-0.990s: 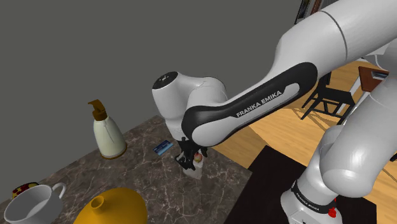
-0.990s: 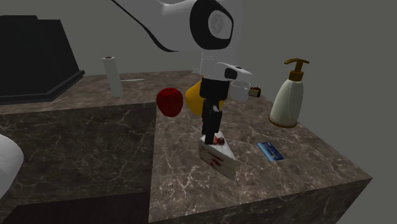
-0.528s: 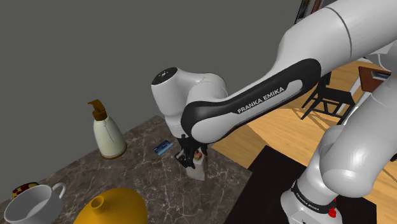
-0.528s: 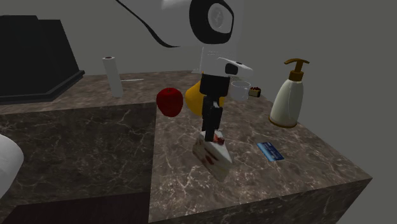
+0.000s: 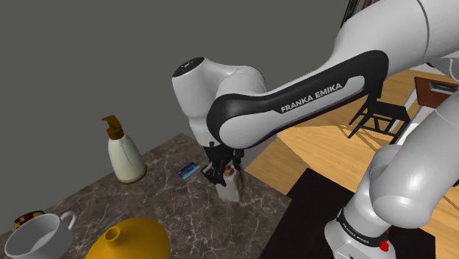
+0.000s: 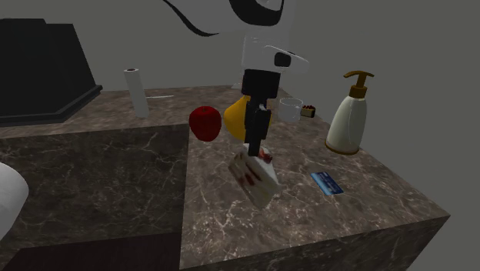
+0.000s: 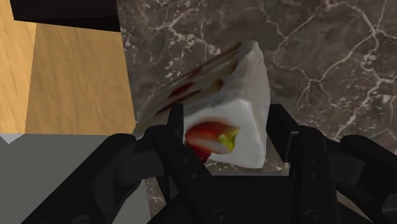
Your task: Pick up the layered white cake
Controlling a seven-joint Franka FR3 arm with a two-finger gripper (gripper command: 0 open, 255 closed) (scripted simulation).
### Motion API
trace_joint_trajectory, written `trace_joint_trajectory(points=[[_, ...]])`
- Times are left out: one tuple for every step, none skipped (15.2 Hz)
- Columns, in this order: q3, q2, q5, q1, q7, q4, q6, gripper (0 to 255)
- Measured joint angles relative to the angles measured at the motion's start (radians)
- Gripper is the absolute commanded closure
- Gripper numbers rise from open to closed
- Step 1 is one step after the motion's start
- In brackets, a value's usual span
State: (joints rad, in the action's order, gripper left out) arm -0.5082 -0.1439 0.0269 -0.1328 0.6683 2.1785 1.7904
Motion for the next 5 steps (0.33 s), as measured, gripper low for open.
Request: trace_joint_trajectory(points=[[0.002, -0.007, -0.003, 0.0, -0.004, -0.007, -0.014, 255], [0.003, -0.011, -0.004, 0.0, -0.006, -0.018, -0.027, 255], [0.003, -0.012, -0.004, 0.0, -0.007, -0.031, -0.041, 255], [0.004, -0.016, -0.006, 0.001, -0.009, -0.038, -0.051, 255], [0.005, -0.02, -0.007, 0.001, -0.012, -0.044, -0.061, 255]])
